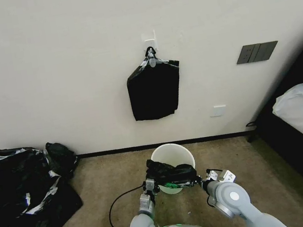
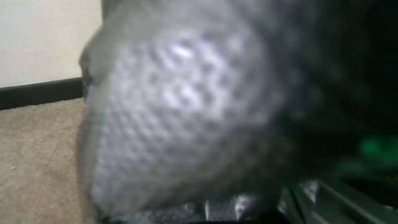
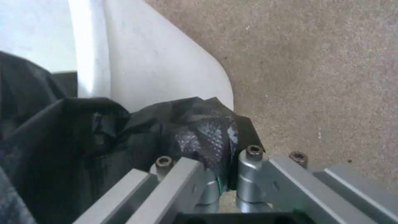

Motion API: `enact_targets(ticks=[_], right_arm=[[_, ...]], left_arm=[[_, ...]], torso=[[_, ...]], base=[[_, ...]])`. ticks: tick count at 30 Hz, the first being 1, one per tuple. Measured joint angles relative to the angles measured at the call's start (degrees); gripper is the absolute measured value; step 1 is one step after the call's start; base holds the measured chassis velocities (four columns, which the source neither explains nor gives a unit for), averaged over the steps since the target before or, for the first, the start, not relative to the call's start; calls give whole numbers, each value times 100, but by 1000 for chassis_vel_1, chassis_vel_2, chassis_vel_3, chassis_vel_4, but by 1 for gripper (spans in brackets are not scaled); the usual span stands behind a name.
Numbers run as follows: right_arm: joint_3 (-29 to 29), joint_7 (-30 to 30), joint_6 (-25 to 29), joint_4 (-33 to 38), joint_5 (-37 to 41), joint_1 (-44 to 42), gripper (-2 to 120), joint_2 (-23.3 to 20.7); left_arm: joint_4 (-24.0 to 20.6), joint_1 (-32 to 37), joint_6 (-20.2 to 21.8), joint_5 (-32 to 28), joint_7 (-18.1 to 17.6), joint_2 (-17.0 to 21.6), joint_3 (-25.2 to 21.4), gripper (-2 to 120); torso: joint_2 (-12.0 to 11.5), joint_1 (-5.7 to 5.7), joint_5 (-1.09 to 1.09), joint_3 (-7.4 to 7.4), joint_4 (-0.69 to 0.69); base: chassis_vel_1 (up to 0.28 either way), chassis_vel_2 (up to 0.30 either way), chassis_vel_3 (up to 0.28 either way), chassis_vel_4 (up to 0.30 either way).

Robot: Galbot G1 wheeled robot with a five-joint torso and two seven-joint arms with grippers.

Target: Place a trash bag onto the trash bin.

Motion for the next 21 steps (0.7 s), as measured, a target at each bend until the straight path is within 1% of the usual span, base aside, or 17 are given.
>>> enact_targets(ticks=[6, 7, 8, 9, 12, 13, 14, 15, 17, 18, 19, 20, 21], right_arm=[[7, 81, -73, 76, 76, -36, 0, -22], [11, 119, -86, 154, 65, -63, 3, -46], [12, 146, -87, 244, 30, -105, 8, -76], [12, 146, -87, 244, 30, -105, 8, -76], [-1, 268, -86, 469, -120, -217, 23, -143], [-1, 268, -86, 469, -120, -217, 23, -143], [-12, 343, -82, 547, -149, -249, 27, -162], [-32, 470, -74, 661, -189, -287, 33, -192], [-55, 621, -69, 827, -259, -349, 41, -240], [-55, 621, -69, 827, -259, -349, 41, -240], [-59, 658, -69, 878, -276, -370, 44, -257], [-77, 770, -74, 1027, -299, -425, 52, -311], [-89, 817, -77, 1084, -309, -443, 55, -334]], left_arm=[[-10, 40, 6, 2, -3, 4, 57, 0], [-68, 89, 0, 14, -13, 24, 55, 0], [-132, 155, -10, 22, -26, 48, 38, 3], [-132, 155, -10, 22, -26, 48, 38, 3], [-347, 370, -103, 133, -44, 124, -49, 17], [-347, 370, -103, 133, -44, 124, -49, 17], [-429, 461, -150, 229, -45, 163, -95, 19], [-548, 584, -204, 362, -42, 223, -167, 26], [-728, 767, -262, 516, -22, 327, -281, 34], [-728, 767, -262, 516, -22, 327, -281, 34], [-780, 822, -281, 555, -15, 359, -312, 37], [-892, 978, -332, 675, 3, 436, -385, 44], [-926, 1027, -352, 721, 7, 459, -406, 50]], torso=[[0, 0, 0, 0, 0], [0, 0, 0, 0, 0], [0, 0, 1, 0, 0], [0, 0, 1, 0, 0], [0, 0, 0, 0, -1], [0, 0, 0, 0, -1], [-1, 0, 0, 0, 0], [0, 0, -1, 0, 0], [-1, 0, 0, 0, 0], [-1, 0, 0, 0, 0], [0, 0, 0, 0, 0], [0, 0, 0, 0, 0], [0, 0, 0, 0, 0]], base=[[0, 0, 0, 0], [0, 0, 0, 0], [0, 0, 0, 0], [0, 0, 0, 0], [0, 0, 0, 0], [0, 0, 0, 0], [0, 0, 0, 0], [0, 0, 0, 0], [0, 0, 0, 0], [0, 0, 0, 0], [0, 0, 0, 0], [0, 0, 0, 0], [0, 0, 0, 0]])
